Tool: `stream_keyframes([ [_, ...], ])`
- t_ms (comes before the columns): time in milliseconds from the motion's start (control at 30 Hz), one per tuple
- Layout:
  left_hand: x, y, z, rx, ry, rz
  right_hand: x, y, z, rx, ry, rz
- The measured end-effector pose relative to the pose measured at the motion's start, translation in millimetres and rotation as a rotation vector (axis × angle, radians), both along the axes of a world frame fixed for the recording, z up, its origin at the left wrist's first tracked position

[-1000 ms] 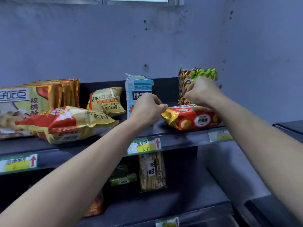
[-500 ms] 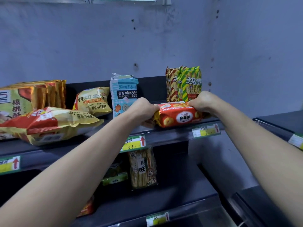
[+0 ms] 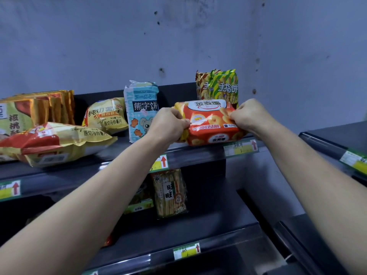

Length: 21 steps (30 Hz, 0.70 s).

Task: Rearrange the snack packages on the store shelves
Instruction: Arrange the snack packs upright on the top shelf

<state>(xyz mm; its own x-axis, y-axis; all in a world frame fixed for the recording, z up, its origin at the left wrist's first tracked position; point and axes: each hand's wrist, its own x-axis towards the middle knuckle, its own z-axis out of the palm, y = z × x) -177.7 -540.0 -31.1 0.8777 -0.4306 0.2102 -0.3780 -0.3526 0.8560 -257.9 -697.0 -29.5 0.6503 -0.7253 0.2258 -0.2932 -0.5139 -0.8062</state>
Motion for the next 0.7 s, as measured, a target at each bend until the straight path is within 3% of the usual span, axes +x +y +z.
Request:
stream_keyframes([
  [300, -18.1, 29.7, 4.9, -0.103, -0.169, -0.027, -31.2, 37.6, 3.0, 0.002, -0.186, -0.057],
  [700, -32.0, 164.4, 20.8, -0.249, -0.380, 0.120, -29.0, 166.2, 22.0, -0.114, -0.362, 0.020],
])
